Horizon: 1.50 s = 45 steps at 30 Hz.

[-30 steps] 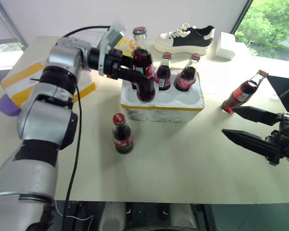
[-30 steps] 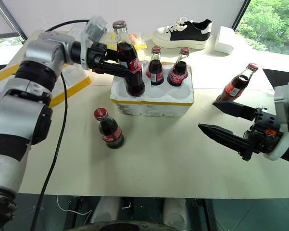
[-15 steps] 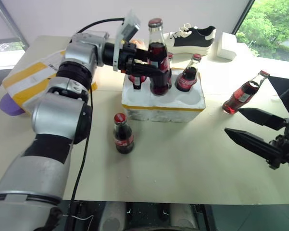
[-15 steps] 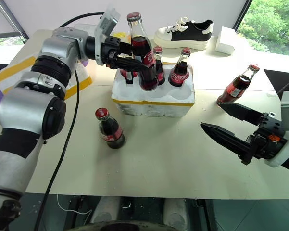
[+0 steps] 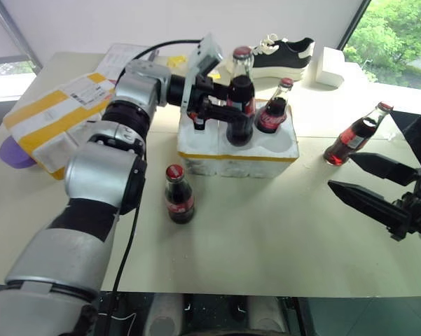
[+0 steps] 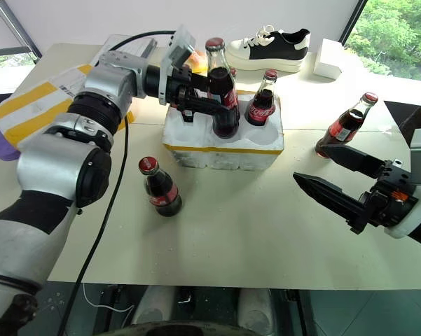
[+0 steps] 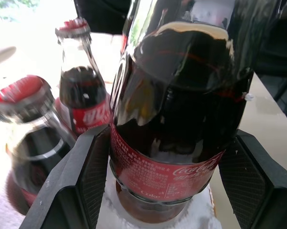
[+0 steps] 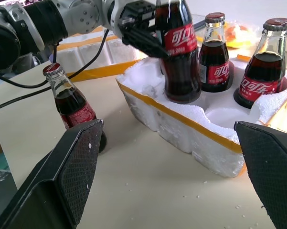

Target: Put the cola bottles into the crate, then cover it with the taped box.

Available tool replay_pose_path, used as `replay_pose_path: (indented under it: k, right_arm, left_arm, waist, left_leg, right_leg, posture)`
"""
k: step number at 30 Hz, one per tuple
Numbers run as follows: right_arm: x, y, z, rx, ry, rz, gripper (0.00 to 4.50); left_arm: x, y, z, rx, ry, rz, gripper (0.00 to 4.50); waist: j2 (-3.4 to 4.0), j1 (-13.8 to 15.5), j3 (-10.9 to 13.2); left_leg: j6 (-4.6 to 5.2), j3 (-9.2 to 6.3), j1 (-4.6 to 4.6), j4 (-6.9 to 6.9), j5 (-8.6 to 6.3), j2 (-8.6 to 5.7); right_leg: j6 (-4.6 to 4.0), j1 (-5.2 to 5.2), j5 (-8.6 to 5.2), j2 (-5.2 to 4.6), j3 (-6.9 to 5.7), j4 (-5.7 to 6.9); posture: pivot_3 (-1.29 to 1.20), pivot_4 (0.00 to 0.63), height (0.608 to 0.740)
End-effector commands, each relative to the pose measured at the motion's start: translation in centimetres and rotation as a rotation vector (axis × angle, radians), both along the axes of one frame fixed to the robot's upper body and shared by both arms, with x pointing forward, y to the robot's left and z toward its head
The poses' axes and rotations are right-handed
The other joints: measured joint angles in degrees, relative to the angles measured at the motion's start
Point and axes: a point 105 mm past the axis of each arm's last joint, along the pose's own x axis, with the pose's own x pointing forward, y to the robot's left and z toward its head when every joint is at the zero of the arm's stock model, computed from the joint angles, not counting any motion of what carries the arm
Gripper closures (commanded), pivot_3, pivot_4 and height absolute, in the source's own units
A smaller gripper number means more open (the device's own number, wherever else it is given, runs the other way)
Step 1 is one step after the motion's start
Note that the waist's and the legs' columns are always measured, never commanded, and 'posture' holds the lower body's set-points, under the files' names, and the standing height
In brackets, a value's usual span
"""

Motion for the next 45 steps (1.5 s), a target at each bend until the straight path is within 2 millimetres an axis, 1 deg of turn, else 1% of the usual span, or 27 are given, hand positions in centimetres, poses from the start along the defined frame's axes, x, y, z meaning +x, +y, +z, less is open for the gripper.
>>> replay_pose_path:
  k: [1, 5, 7, 8, 9, 10, 14, 16, 20, 23, 25, 27, 29, 31, 32, 34, 36, 38, 42, 45]
  right_arm:
    - [-0.2, 0.0, 0.6, 0.009, -0.04, -0.004, 0.0]
    - [-0.1, -0.1, 0.6, 0.009, -0.043, -0.015, 0.0]
    - [-0.1, -0.2, 0.6, 0.009, -0.045, -0.019, 0.0]
    - [0.0, -0.2, 0.6, 0.009, -0.045, -0.02, 0.0]
    - [0.0, -0.2, 0.6, 0.01, -0.046, -0.021, 0.0]
    - [0.0, -0.2, 0.6, 0.01, -0.047, -0.022, 0.0]
    - [0.3, -0.1, 0.6, 0.009, -0.05, -0.023, 0.0]
    - [0.3, 0.0, 0.6, 0.007, -0.051, -0.022, 0.0]
    - [0.6, 0.0, 0.6, 0.006, -0.052, -0.014, 0.0]
    - [1.0, -0.1, 0.6, 0.004, -0.046, 0.001, 0.0]
    - [1.4, -0.2, 0.5, 0.006, -0.04, 0.015, 0.0]
    - [1.8, -0.3, 0.4, 0.005, -0.035, 0.025, 0.0]
    - [2.0, -0.3, 0.2, 0.002, -0.029, 0.033, 0.0]
    - [2.3, -0.3, 0.0, 0.0, -0.021, 0.044, 0.0]
    - [2.4, -0.3, 0.0, -0.002, -0.019, 0.049, 0.0]
    - [2.7, -0.4, -0.1, -0.002, -0.015, 0.056, 0.0]
    - [2.8, -0.3, -0.2, -0.002, -0.01, 0.065, 0.0]
    - [2.9, -0.4, -0.3, -0.007, -0.003, 0.076, 0.0]
    - [3.1, -0.5, -0.6, -0.024, 0.009, 0.09, 0.0]
    - [2.9, -0.4, -0.5, -0.045, 0.015, 0.124, 0.0]
  left_arm:
    - [0.1, 0.1, 0.5, 0.028, -0.081, -0.006, 1.7]
    - [0.5, 0.4, -0.5, 0.069, -0.076, 0.029, 1.7]
    - [0.6, 0.5, -0.7, 0.073, -0.073, 0.037, 1.7]
    - [0.6, 0.4, -0.7, 0.073, -0.072, 0.037, 0.67]
    - [0.6, 0.4, -0.6, 0.072, -0.073, 0.035, 0.4]
    - [0.6, 0.4, -0.6, 0.069, -0.074, 0.035, 0.05]
    - [0.5, 0.4, -0.4, 0.056, -0.073, 0.033, 0.05]
    - [0.5, 0.7, -0.1, 0.05, -0.074, 0.033, 0.05]
    - [0.4, 2.2, 1.6, 0.004, -0.074, 0.04, 0.05]
    - [0.0, 4.0, 4.0, -0.06, -0.071, 0.035, 0.05]
    - [-0.4, 5.8, 5.8, -0.1, -0.06, 0.05, 0.05]
    - [-1.0, 7.3, 7.1, -0.126, -0.06, 0.066, 0.05]
    - [-1.6, 8.5, 7.7, -0.135, -0.06, 0.072, 0.05]
    - [-2.8, 10.5, 8.2, -0.143, -0.058, 0.08, 0.05]
    - [-3.4, 11.1, 8.3, -0.14, -0.051, 0.078, 0.05]
    - [-5.4, 12.7, 7.9, -0.124, -0.023, 0.066, 0.05]
    - [-8.2, 14.3, 6.6, -0.065, 0.009, 0.041, 0.05]
    - [-10.6, 15.5, 4.9, 0.001, 0.051, 0.04, 0.05]
    - [-13.5, 17.2, 2.5, 0.041, 0.127, 0.089, 0.05]
    - [-15.0, 17.2, 0.7, 0.037, 0.15, 0.133, 0.05]
  waist:
    - [0.0, 0.0, 0.0]
    - [0.0, -0.1, 0.0]
    - [0.0, -0.1, 0.0]
    - [0.0, -0.1, 0.0]
    - [0.01, 0.0, 0.0]
    - [0.01, 0.0, 0.0]
    - [0.01, 0.1, 0.0]
    - [0.01, 0.1, 0.0]
    - [0.01, -0.1, 0.0]
    - [0.02, -0.2, 0.0]
    - [0.02, -0.2, 0.0]
    - [0.02, -0.2, 0.0]
    - [0.03, -0.2, 0.0]
    - [0.05, -0.1, 0.0]
    - [0.09, -0.1, -0.1]
    - [0.1, -0.2, -0.1]
    - [0.13, -0.5, 0.0]
    - [0.14, -0.7, 0.0]
    - [0.14, 0.1, 0.0]
    - [0.12, 0.2, 0.0]
  left_leg:
    - [0.0, 0.0, 0.0, 0.0, 0.0, 0.0]
    - [0.0, 0.0, 0.02, 0.0, 0.0, 0.01]
    - [0.0, 0.0, 0.02, 0.0, 0.0, 0.01]
    - [0.0, 0.0, 0.02, 0.0, 0.0, 0.01]
    - [0.0, 0.0, 0.02, 0.0, 0.0, 0.01]
    - [0.0, 0.0, 0.04, 0.0, 0.0, 0.01]
    - [0.0, -0.01, 0.04, 0.04, 0.0, 0.0]
    - [0.01, -0.01, 0.04, 0.05, -0.01, 0.0]
    - [0.02, -0.02, 0.05, 0.05, -0.01, 0.01]
    - [0.01, 0.0, 0.08, 0.05, -0.01, 0.01]
    - [0.0, 0.0, 0.08, 0.05, 0.0, 0.02]
    - [0.0, -0.01, 0.09, 0.06, 0.0, 0.03]
    - [-0.01, -0.02, 0.09, 0.06, 0.01, 0.05]
    - [-0.12, -0.02, 0.1, 0.06, 0.07, 0.05]
    - [-0.18, -0.03, 0.1, 0.07, 0.11, 0.05]
    - [-0.28, -0.02, 0.13, 0.07, 0.17, 0.06]
    - [-0.3, -0.01, 0.14, 0.07, 0.18, 0.08]
    - [-0.35, -0.01, 0.16, 0.07, 0.21, 0.13]
    - [-0.34, -0.02, 0.17, 0.1, 0.2, 0.12]
    - [-0.27, -0.15, 0.21, 0.15, 0.16, 0.11]
  right_leg:
    - [0.0, 0.0, 0.0, 0.0, 0.0, 0.0]
    - [0.0, 0.0, 0.0, 0.0, 0.0, 0.01]
    - [0.0, 0.0, 0.0, 0.0, 0.0, 0.01]
    - [0.0, 0.0, 0.0, 0.0, 0.0, 0.01]
    - [0.0, 0.0, 0.0, 0.0, 0.0, 0.01]
    - [0.0, 0.01, 0.0, 0.0, 0.0, 0.03]
    - [0.0, 0.02, 0.0, -0.02, 0.01, 0.08]
    - [0.0, 0.03, 0.0, -0.03, 0.01, 0.08]
    - [0.0, 0.03, 0.0, -0.02, 0.01, 0.1]
    - [-0.01, 0.02, 0.0, -0.01, 0.01, 0.18]
    - [-0.01, 0.0, 0.0, -0.01, 0.02, 0.21]
    - [-0.01, 0.0, 0.0, -0.01, 0.02, 0.36]
    - [-0.01, 0.0, 0.0, -0.01, 0.02, 0.4]
    - [-0.01, 0.01, 0.0, -0.02, 0.04, 0.41]
    - [-0.01, 0.02, 0.0, -0.02, 0.04, 0.41]
    - [0.0, 0.03, -0.01, -0.01, 0.08, 0.42]
    - [-0.01, 0.02, -0.01, -0.01, 0.09, 0.43]
    - [-0.01, 0.02, -0.01, 0.0, 0.15, 0.44]
    - [-0.02, 0.05, -0.02, -0.06, 0.14, 0.38]
    - [-0.02, 0.15, -0.02, -0.05, 0.14, 0.38]
  posture:
    - [0.0, 0.15, 0.74]
    - [0.0, 0.15, 0.74]
    - [0.0, 0.15, 0.74]
    - [0.0, 0.15, 0.74]
    - [0.0, 0.15, 0.74]
    - [0.0, 0.15, 0.74]
    - [0.0, 0.15, 0.74]
    - [0.0, 0.15, 0.74]
    - [0.0, 0.15, 0.74]
    - [0.0, 0.15, 0.74]
    - [0.0, 0.15, 0.74]
    - [0.0, 0.15, 0.74]
    - [0.0, 0.15, 0.74]
    - [0.0, 0.15, 0.74]
    - [0.0, 0.15, 0.74]
    - [0.0, 0.15, 0.74]
    - [0.0, 0.15, 0.74]
    - [0.0, 0.15, 0.74]
    - [0.0, 0.15, 0.74]
    - [0.0, 0.15, 0.74]
